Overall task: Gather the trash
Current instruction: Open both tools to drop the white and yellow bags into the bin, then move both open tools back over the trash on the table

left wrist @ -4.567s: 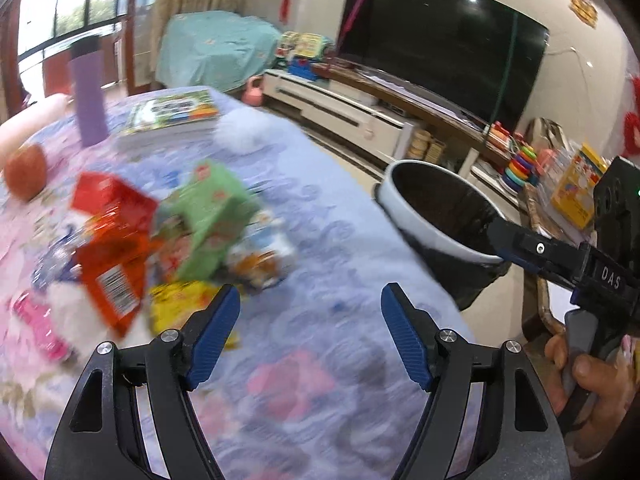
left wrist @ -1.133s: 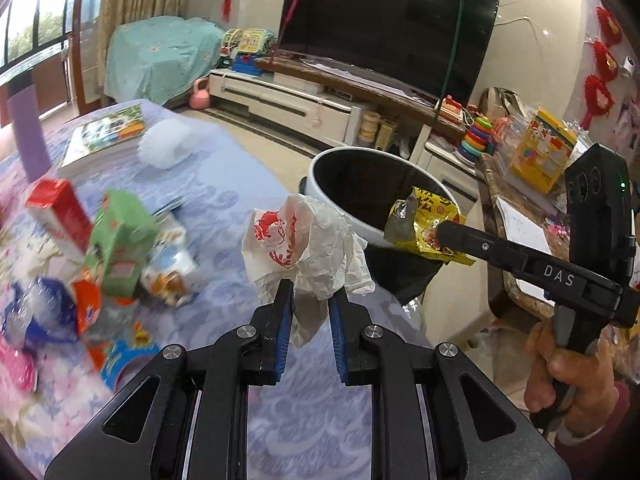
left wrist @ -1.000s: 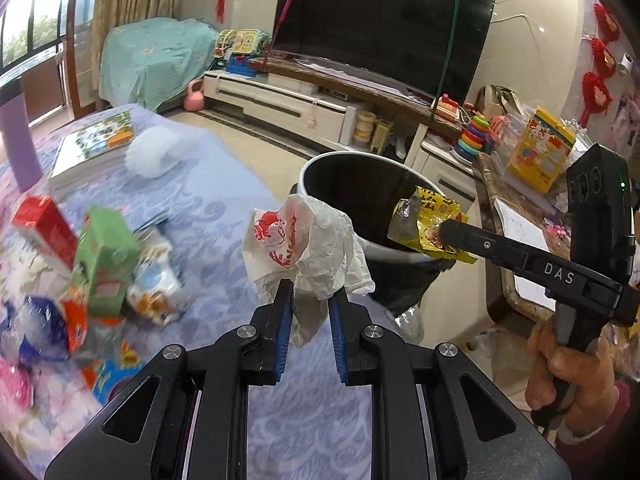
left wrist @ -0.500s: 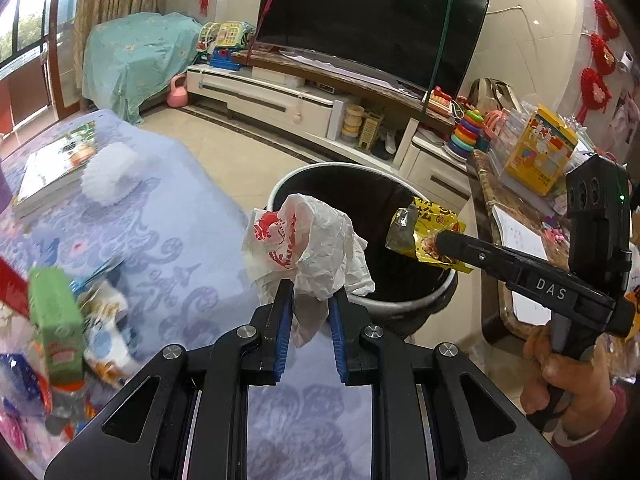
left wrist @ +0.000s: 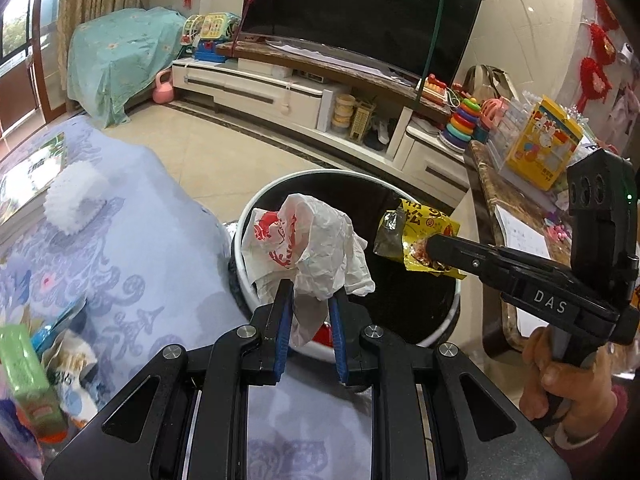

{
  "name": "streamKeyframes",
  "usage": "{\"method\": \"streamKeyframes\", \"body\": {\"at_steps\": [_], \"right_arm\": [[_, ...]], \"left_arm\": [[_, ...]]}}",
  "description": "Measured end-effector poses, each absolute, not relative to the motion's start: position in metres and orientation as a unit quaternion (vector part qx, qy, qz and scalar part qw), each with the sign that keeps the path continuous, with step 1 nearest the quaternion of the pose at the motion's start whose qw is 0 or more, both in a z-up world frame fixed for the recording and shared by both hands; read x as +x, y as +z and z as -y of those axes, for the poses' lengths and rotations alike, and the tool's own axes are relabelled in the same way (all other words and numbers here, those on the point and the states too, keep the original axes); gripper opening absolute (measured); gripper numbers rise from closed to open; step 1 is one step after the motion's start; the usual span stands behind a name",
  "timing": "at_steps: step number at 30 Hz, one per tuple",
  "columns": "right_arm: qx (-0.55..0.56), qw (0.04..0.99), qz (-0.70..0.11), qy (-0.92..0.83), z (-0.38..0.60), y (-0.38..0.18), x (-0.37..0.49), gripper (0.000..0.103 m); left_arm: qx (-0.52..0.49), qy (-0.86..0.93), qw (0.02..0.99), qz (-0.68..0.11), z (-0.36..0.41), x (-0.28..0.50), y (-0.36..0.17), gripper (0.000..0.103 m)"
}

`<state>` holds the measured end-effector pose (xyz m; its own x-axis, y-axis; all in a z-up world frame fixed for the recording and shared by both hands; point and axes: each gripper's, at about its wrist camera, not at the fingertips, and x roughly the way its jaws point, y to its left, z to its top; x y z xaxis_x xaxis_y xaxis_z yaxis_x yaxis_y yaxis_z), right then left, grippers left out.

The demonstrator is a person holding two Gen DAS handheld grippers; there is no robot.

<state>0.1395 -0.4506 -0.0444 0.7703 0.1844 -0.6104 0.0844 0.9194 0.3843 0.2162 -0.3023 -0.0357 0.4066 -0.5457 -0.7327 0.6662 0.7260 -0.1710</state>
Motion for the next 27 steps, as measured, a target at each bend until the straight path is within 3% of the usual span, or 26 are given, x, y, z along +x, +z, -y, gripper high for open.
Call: {"method": "streamKeyframes", "body": {"at_steps": [12,15,17,19,23,27], "right_arm": [[0.205,0.915,-0.348,0.023,0.458,-0.048,0.147,0.014],[0.205,0.913,-0.352,0.016,0.461,-0.049,0.148,0.019],[0.208,0.913,-0.352,0.012,0.462,-0.049,0.147,0.032],[0.211,0.913,-0.35,0.012,0.465,-0.048,0.146,0.06],[0.213,0.914,-0.345,0.008,0.465,-0.045,0.141,0.065],[0.209,0.92,-0.332,0.005,0.459,-0.038,0.133,0.081]], "left_arm": [[0.082,-0.359,0.828,-0.423,0.318,0.226,-0.049,0.021],[0.084,-0.354,0.829,-0.426,0.315,0.227,-0.05,0.034],[0.084,-0.349,0.831,-0.425,0.314,0.227,-0.05,0.05],[0.083,-0.346,0.833,-0.423,0.31,0.225,-0.05,0.052],[0.082,-0.341,0.837,-0.42,0.301,0.219,-0.051,0.053],[0.072,-0.333,0.841,-0.42,0.284,0.208,-0.052,0.058]]}}
